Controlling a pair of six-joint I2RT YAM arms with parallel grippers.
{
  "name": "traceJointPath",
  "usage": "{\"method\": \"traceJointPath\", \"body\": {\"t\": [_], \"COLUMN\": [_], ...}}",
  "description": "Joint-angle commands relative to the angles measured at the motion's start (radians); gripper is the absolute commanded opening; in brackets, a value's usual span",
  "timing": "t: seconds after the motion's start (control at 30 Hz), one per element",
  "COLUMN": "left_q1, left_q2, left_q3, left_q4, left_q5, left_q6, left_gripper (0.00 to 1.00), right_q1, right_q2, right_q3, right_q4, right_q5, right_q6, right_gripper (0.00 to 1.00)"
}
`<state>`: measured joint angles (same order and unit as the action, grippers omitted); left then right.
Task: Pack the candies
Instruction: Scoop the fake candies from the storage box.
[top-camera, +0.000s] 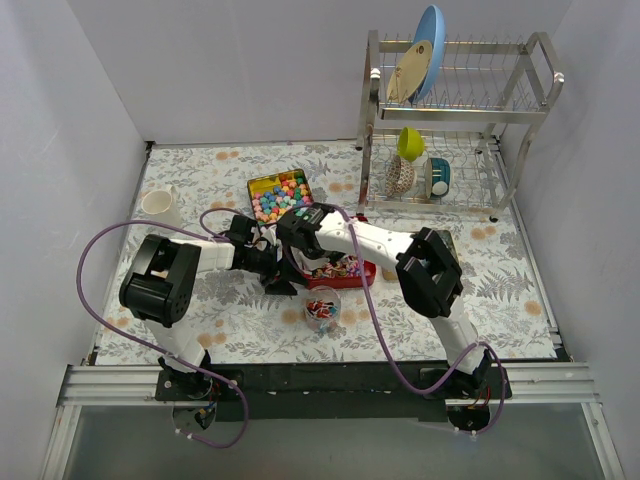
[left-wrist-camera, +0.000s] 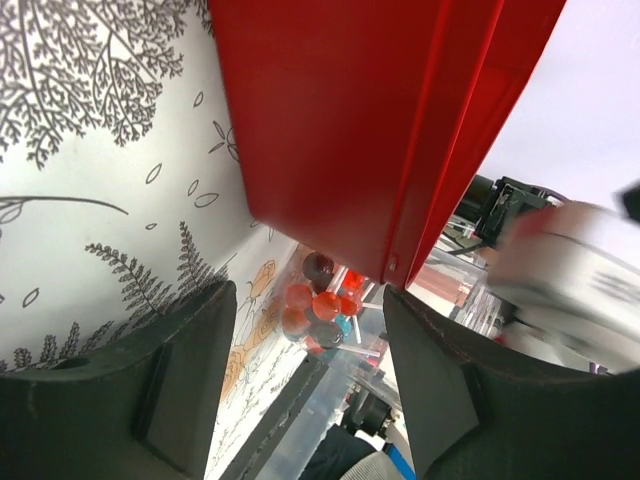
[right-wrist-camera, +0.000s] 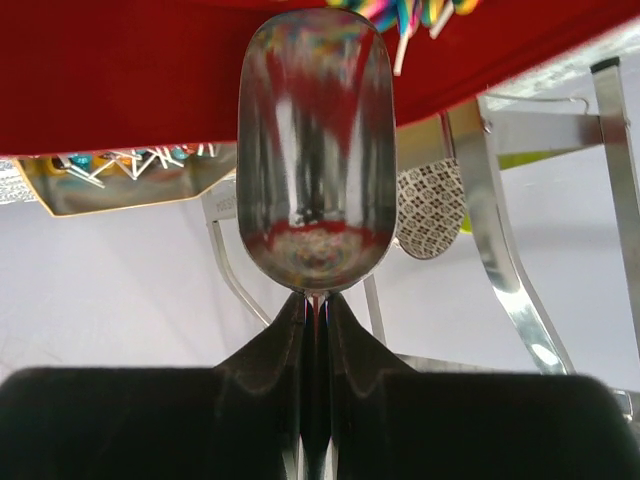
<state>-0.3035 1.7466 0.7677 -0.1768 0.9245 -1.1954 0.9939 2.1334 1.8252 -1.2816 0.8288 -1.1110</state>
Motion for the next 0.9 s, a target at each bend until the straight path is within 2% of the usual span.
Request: {"method": "traceJointPath", "body": {"t": [0.0, 0.1, 0.23, 0.57, 0.87], "left_q1": [0.000, 0.009, 0.020, 0.027, 0.027], "left_q2": [0.011, 0.016, 0.031, 0.143, 0.228], "left_q3": [0.019, 0.012, -0.019, -0.010, 0.039], "left_q4": [0.037, 0.036, 0.062, 0.094, 0.096], "left_q5": [0.007, 0.016, 0.007, 0.048, 0.056], "left_q6": [0.003, 0.014, 0.022, 0.025, 0.014], "left_gripper": [0.60, 0.60, 0.60, 0.51, 0.44], "right_q1": [-0.006, -0.008, -0.009, -0.038, -0.100], "right_q2": [-0.003, -0.009, -0.013, -0.021, 0.039], "right_q3": [-0.050, -0.081, -0.064, 0.017, 0.086], "right_q4": [-0.022, -0.024, -0.024, -0.024, -0.021], "right_q5": [0.017, -0.032, -0.192, -0.514, -0.637], "right_q6": [-0.039, -0.015, 0.031, 0.197, 0.377], "right_gripper": [0.01, 0.01, 0.01, 0.01, 0.01]}}
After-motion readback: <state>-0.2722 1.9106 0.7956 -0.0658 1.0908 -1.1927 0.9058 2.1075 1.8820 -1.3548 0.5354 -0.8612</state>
